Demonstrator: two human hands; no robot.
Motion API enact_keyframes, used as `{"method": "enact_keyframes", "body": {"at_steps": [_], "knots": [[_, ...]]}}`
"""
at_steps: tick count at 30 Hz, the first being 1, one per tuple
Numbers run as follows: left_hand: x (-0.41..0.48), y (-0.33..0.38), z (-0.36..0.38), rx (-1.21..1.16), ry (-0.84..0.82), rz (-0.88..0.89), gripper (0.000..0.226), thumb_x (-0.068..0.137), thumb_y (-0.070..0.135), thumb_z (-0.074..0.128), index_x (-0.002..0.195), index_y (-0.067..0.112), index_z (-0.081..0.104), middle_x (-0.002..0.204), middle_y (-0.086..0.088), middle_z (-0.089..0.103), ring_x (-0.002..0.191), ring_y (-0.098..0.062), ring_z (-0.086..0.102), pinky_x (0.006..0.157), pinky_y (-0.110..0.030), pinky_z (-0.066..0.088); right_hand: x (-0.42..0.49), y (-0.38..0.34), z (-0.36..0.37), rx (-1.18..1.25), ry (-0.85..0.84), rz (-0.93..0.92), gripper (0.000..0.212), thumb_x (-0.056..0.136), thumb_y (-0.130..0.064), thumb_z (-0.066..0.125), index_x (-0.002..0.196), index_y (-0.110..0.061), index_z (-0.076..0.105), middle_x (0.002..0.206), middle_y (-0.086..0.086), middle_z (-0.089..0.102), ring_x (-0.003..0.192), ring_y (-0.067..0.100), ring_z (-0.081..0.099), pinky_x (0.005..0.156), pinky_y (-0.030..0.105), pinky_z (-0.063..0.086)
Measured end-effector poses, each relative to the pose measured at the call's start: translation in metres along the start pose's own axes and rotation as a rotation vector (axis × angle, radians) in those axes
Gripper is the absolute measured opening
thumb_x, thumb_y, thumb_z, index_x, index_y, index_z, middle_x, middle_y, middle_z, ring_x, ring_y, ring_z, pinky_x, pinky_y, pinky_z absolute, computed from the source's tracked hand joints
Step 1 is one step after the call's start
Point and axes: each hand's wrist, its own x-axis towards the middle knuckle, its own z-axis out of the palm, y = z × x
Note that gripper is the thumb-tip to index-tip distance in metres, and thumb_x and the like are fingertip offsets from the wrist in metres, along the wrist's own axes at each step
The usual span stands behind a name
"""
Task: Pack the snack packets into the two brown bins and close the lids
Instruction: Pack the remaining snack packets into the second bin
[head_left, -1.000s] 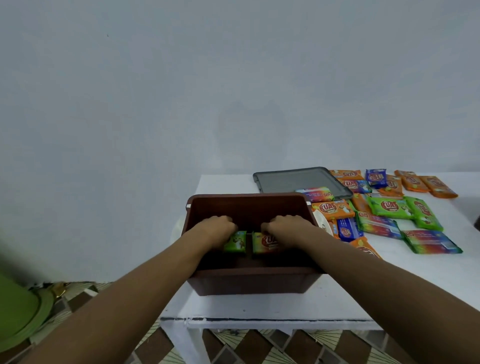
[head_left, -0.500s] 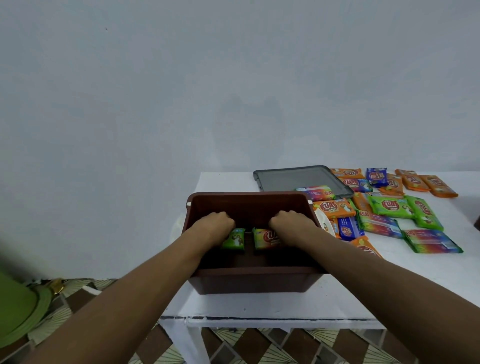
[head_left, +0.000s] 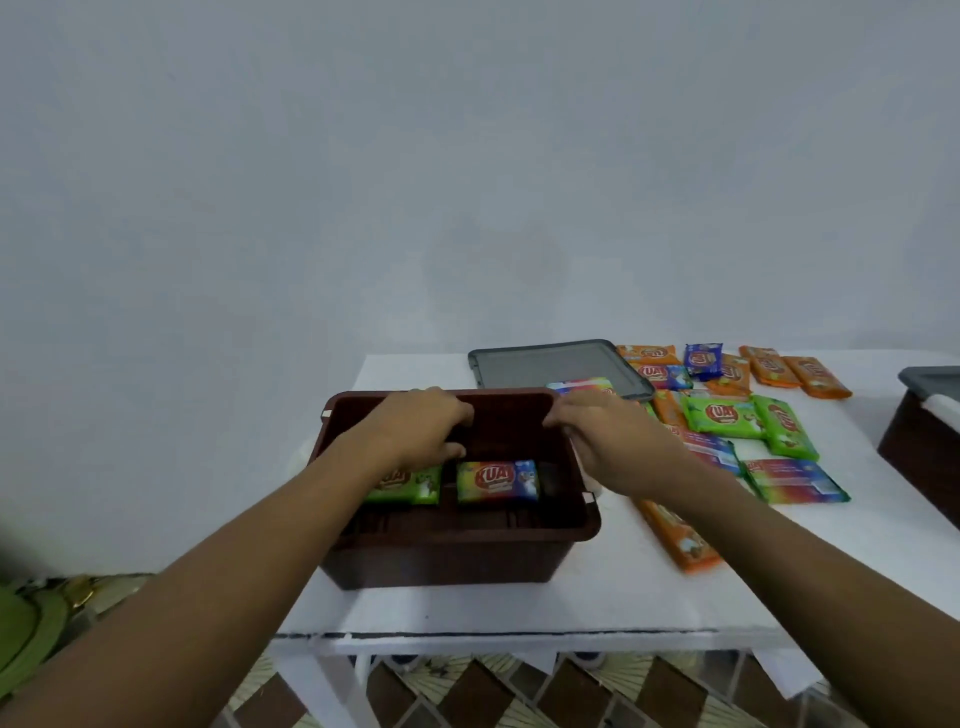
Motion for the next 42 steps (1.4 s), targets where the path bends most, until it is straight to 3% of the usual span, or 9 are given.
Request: {"method": "enact_keyframes", "body": {"at_steps": [3,8,13,17,21,29,33,38,42], "knots": [[0.015,0.047,-0.018,-0.029,0.095,0.06,0.036,0.091,0.042,0.058,0.123,0.027,0.054,0.122,0.004,0.06,0.109,-0.019,0.056,0.083,-0.038,0.05,-0.041,0.064,-0.009,0.061,0.133,0.175,0.034,0.094,-0.012,0.044,0.122,-0.017,0.064,0.124,0.004,0.063,0.113,0.021,0.056,0.092,0.036,0.047],[0.046,0.127,-0.034,-0.097,0.215,0.187,0.039,0.092,0.037,0.057,0.128,0.024,0.055,0.125,0.001,0.057,0.116,-0.02,0.051,0.089,-0.038,0.047,-0.105,0.16,0.0,-0.001,-0.11,0.504,0.043,0.093,-0.009,0.052,0.136,-0.017,0.052,0.14,0.006,0.053,0.126,0.025,0.048,0.102,0.036,0.042],[0.077,0.205,-0.015,-0.079,0.103,0.264,0.048,0.089,0.021,0.064,0.135,0.025,0.05,0.133,0.0,0.052,0.122,-0.02,0.047,0.09,-0.033,0.047,-0.168,0.227,0.045,-0.106,-0.367,0.582,0.065,0.098,-0.027,0.04,0.152,-0.035,0.006,0.161,-0.001,0.013,0.145,0.027,0.016,0.107,0.045,0.037],[0.095,0.239,0.022,0.168,-0.133,0.352,0.069,0.079,0.01,0.074,0.139,0.028,0.045,0.139,-0.002,0.045,0.125,-0.025,0.041,0.089,-0.045,0.05,-0.18,0.238,0.046,-0.157,-0.19,0.531,0.056,0.094,-0.041,0.052,0.145,-0.026,0.033,0.144,-0.002,0.039,0.125,0.022,0.037,0.091,0.04,0.041],[0.107,0.253,0.042,0.2,-0.199,0.374,0.07,0.084,0.022,0.073,0.144,0.031,0.039,0.151,0.0,0.033,0.137,-0.027,0.028,0.106,-0.05,0.036,-0.186,0.25,0.047,-0.08,-0.178,0.471,0.051,0.089,-0.046,0.06,0.135,-0.026,0.046,0.135,0.0,0.046,0.119,0.022,0.041,0.09,0.037,0.038],[0.122,0.264,0.064,-0.033,-0.16,0.289,0.069,0.085,0.046,0.067,0.145,0.032,0.037,0.14,0.0,0.04,0.129,-0.022,0.033,0.105,-0.043,0.032,-0.187,0.25,0.039,0.043,-0.177,0.583,0.064,0.076,-0.066,0.063,0.122,-0.025,0.043,0.109,-0.002,0.058,0.087,0.015,0.054,0.07,0.028,0.043],[0.119,0.272,0.073,-0.195,-0.125,0.139,0.082,0.078,0.062,0.066,0.146,0.026,0.037,0.134,-0.001,0.043,0.122,-0.022,0.043,0.098,-0.037,0.038,-0.182,0.252,0.032,0.095,-0.081,0.58,0.041,0.095,-0.049,0.046,0.123,-0.019,0.05,0.099,0.008,0.068,0.078,0.021,0.056,0.065,0.031,0.042],[0.119,0.279,0.073,-0.273,-0.122,0.004,0.1,0.072,0.065,0.07,0.15,0.021,0.026,0.156,-0.004,0.028,0.14,-0.022,0.031,0.109,-0.04,0.034,-0.184,0.263,0.03,0.774,0.115,0.877,0.028,0.096,-0.03,0.055,0.123,-0.023,0.05,0.106,0.011,0.066,0.087,0.023,0.067,0.065,0.032,0.055],[0.118,0.278,0.071,-0.283,-0.139,-0.014,0.106,0.068,0.065,0.073,0.152,0.023,0.023,0.159,-0.002,0.023,0.143,-0.022,0.025,0.111,-0.04,0.031,-0.192,0.265,0.036,0.741,0.127,0.855,0.024,0.092,-0.021,0.063,0.114,-0.021,0.057,0.103,0.008,0.07,0.088,0.02,0.067,0.058,0.025,0.05]]}}
